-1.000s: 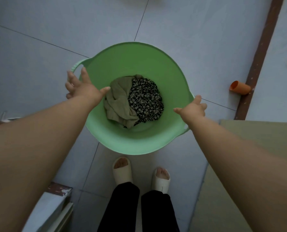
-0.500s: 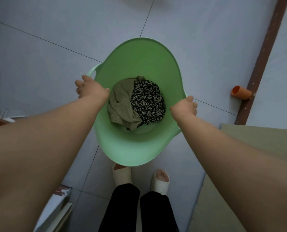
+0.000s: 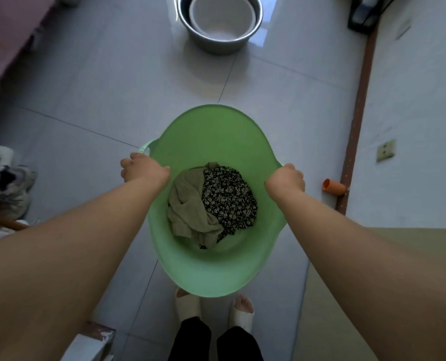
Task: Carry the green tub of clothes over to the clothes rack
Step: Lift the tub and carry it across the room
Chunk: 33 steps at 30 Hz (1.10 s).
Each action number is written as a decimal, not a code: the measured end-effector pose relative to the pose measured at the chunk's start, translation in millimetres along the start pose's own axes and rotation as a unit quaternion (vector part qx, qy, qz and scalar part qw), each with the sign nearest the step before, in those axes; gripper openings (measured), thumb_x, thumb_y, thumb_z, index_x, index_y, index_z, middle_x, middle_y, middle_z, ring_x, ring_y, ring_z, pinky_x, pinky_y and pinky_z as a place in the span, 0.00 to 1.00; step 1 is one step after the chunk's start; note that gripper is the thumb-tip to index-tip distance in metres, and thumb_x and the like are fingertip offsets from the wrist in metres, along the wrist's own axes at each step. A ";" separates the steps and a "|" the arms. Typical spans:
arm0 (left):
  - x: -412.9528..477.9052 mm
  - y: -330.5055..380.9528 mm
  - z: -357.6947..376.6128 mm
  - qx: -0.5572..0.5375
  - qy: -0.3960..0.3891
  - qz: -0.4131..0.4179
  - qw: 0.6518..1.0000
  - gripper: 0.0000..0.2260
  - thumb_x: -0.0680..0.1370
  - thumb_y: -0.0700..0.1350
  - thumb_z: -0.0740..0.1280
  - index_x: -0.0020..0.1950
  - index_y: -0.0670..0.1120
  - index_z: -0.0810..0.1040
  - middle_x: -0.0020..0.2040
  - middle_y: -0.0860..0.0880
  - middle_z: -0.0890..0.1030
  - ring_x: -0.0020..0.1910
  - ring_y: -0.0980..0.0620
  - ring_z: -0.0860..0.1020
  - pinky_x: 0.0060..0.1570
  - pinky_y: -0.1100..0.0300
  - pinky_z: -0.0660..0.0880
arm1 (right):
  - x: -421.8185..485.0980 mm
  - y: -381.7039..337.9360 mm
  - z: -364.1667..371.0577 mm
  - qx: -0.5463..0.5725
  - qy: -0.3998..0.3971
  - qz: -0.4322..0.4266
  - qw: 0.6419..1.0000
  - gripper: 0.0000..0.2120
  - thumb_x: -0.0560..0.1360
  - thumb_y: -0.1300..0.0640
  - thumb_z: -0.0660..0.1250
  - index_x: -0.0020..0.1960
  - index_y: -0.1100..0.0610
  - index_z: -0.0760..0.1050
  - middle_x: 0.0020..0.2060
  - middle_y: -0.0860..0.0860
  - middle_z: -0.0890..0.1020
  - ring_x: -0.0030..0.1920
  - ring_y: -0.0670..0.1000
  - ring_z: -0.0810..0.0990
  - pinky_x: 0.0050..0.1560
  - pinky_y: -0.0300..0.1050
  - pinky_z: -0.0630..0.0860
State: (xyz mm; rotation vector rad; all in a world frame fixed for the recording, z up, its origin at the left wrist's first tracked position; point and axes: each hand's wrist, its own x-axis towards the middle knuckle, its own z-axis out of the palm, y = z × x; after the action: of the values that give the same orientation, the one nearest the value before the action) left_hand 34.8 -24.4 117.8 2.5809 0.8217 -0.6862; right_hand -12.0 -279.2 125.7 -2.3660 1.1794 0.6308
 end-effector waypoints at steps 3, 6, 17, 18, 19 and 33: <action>-27.0 23.9 -57.0 -0.002 0.005 0.025 1.000 0.36 0.72 0.53 0.69 0.71 0.35 0.59 0.68 0.34 0.64 0.64 0.36 0.70 0.61 0.47 0.71 | -28.0 -18.2 -58.6 0.007 0.020 -0.007 1.000 0.19 0.76 0.64 0.59 0.67 0.63 0.66 0.63 0.61 0.71 0.61 0.63 0.74 0.61 0.58 0.75; -53.4 48.6 -115.9 0.004 0.016 0.048 0.999 0.36 0.73 0.53 0.69 0.71 0.34 0.59 0.67 0.35 0.65 0.64 0.38 0.70 0.61 0.49 0.71 | -56.0 -35.5 -120.3 0.020 0.044 -0.011 0.999 0.18 0.75 0.63 0.60 0.65 0.63 0.69 0.61 0.61 0.74 0.58 0.62 0.76 0.60 0.56 0.76; -146.7 139.7 -307.0 0.053 0.079 0.189 0.977 0.27 0.74 0.53 0.63 0.68 0.38 0.69 0.66 0.38 0.73 0.65 0.40 0.70 0.58 0.53 0.71 | -142.6 -82.5 -324.2 0.066 0.157 -0.056 0.984 0.18 0.74 0.62 0.59 0.64 0.62 0.71 0.59 0.60 0.77 0.57 0.61 0.77 0.55 0.52 0.76; -155.6 148.0 -320.3 0.054 0.084 0.201 0.975 0.26 0.74 0.53 0.63 0.68 0.39 0.70 0.65 0.38 0.73 0.64 0.40 0.71 0.57 0.53 0.71 | -147.8 -84.9 -339.6 0.069 0.169 -0.060 0.981 0.20 0.74 0.62 0.59 0.65 0.61 0.70 0.60 0.60 0.77 0.58 0.62 0.77 0.56 0.52 0.76; -161.9 155.4 -330.9 0.054 0.085 0.211 0.972 0.26 0.74 0.53 0.62 0.67 0.40 0.71 0.65 0.38 0.74 0.63 0.41 0.72 0.54 0.54 0.71 | -150.4 -87.5 -352.8 0.071 0.176 -0.065 0.980 0.21 0.74 0.62 0.59 0.67 0.61 0.69 0.61 0.60 0.76 0.59 0.62 0.77 0.58 0.53 0.76; -191.9 225.2 -422.7 -0.054 0.120 0.205 0.970 0.23 0.77 0.51 0.63 0.68 0.40 0.72 0.66 0.39 0.75 0.63 0.42 0.76 0.63 0.53 0.73 | -118.9 -161.8 -478.1 0.046 0.174 -0.204 0.962 0.09 0.75 0.58 0.63 0.51 0.63 0.75 0.45 0.58 0.80 0.43 0.57 0.81 0.42 0.46 0.78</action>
State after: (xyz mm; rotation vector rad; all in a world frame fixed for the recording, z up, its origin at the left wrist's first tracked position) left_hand 178.8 -91.2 608.8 2.6434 0.3531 -0.2042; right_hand 155.8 -378.6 606.2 -2.5959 0.7812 0.0209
